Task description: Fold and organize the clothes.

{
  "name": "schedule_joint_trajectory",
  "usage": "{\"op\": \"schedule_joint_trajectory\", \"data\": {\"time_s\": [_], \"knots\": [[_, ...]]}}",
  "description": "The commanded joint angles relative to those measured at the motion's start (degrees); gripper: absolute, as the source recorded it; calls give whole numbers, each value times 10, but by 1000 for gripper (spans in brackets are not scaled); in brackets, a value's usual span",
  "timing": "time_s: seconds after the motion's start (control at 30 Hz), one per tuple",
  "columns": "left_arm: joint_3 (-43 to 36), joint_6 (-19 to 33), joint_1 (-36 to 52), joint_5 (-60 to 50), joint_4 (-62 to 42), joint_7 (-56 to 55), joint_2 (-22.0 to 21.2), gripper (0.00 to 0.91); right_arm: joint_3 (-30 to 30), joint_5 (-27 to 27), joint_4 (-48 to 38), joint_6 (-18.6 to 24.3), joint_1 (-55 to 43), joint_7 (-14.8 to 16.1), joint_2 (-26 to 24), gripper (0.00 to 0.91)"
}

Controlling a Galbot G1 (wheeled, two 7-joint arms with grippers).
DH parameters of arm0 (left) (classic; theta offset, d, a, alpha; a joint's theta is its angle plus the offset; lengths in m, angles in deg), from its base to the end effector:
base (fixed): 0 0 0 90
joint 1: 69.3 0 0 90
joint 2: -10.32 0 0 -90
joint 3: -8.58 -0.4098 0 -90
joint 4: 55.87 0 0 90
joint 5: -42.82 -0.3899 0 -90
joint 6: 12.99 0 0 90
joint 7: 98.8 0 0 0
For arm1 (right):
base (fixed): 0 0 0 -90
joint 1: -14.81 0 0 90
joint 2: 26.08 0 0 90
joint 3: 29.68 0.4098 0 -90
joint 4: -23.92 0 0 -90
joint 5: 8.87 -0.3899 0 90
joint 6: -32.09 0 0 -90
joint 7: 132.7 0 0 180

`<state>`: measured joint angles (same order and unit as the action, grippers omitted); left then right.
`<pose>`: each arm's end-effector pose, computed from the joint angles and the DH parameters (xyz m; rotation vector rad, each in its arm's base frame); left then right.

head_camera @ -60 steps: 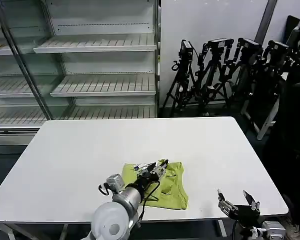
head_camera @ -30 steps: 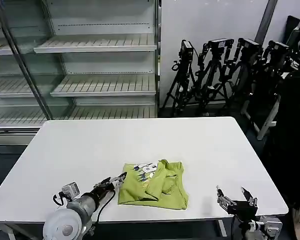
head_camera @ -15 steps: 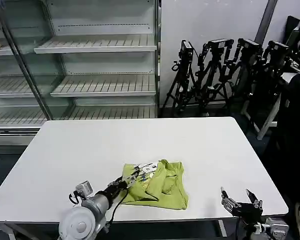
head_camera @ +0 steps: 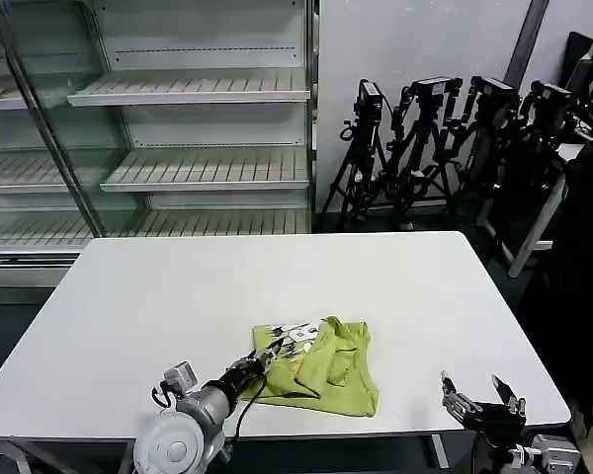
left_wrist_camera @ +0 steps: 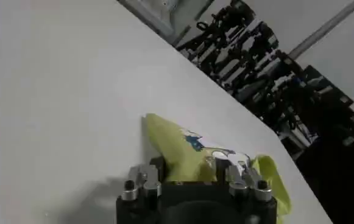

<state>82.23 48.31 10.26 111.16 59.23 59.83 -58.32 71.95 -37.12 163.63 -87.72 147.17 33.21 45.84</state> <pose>0.2854 -0.0035 -0.3208 -0.3999 -2.3428 0.8403 0.1211 -0.0832 -0.2337 -0.1262 -2.7432 -0.0623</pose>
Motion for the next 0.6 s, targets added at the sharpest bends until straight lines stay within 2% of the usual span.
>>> {"op": "schedule_joint_trajectory", "data": {"time_s": [0.03, 0.47, 0.53, 0.6], "knots": [[-1, 8, 1, 7, -4, 0, -8, 40, 3, -1, 3, 1, 3, -1, 0, 907], [39, 16, -5, 34, 12, -3, -18, 30, 1, -3, 0, 2, -2, -2, -1, 907], [56, 14, -10, 38, 28, -4, -7, 30, 0, -4, -3, 2, -6, -2, -3, 907], [88, 8, -15, 31, 43, -4, 23, 30, -2, -7, -7, 2, -14, -2, -4, 907]]}}
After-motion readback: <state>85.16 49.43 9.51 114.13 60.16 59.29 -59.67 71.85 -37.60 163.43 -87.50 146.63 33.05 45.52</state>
